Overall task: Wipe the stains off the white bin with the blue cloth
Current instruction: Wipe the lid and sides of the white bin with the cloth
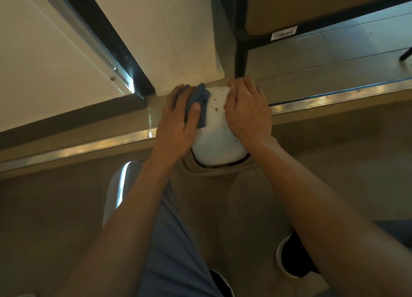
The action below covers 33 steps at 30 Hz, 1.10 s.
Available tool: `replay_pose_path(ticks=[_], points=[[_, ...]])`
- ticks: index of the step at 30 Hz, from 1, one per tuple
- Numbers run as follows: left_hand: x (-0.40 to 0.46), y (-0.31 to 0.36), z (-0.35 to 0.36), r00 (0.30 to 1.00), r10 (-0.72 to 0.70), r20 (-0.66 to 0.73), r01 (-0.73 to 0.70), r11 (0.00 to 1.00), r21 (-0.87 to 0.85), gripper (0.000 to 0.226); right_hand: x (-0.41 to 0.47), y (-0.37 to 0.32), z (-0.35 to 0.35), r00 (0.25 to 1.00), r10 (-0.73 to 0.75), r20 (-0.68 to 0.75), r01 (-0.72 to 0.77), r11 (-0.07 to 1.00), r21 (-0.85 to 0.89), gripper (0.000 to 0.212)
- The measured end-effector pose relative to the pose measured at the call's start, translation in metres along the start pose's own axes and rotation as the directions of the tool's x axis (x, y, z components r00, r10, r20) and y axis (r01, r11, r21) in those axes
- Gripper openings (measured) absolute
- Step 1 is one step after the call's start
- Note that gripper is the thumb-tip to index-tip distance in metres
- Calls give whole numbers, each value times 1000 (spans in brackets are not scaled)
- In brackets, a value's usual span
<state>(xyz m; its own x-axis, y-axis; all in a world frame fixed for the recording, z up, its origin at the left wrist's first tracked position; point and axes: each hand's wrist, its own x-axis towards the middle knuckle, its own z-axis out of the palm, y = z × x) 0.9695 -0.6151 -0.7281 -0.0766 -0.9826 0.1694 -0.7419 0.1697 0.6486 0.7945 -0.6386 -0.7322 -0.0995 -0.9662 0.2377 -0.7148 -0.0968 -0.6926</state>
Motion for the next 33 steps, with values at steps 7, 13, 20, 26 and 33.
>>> replay_pose_path(ticks=[7, 13, 20, 26, 33], points=[[52, 23, 6, 960, -279, 34, 270, 949, 161, 41, 3, 2, 0, 1000, 8, 14, -8, 1000, 2, 36], [11, -6, -1, 997, 72, -27, -72, 997, 25, 40, 2, 1, 2, 1000, 2, -1, -2, 1000, -5, 35], [55, 25, 4, 969, -242, 56, 227, 954, 195, 41, 4, 1, 1, 1000, 22, 11, -22, 1000, -5, 34], [20, -5, -13, 998, 2, 58, -6, 998, 67, 42, 2, 1, 1, 1000, -5, 11, 5, 1000, -16, 34], [49, 23, 4, 992, -70, 107, 40, 964, 264, 46, 4, 1, 1, 1000, 17, 2, -17, 1000, -11, 35]])
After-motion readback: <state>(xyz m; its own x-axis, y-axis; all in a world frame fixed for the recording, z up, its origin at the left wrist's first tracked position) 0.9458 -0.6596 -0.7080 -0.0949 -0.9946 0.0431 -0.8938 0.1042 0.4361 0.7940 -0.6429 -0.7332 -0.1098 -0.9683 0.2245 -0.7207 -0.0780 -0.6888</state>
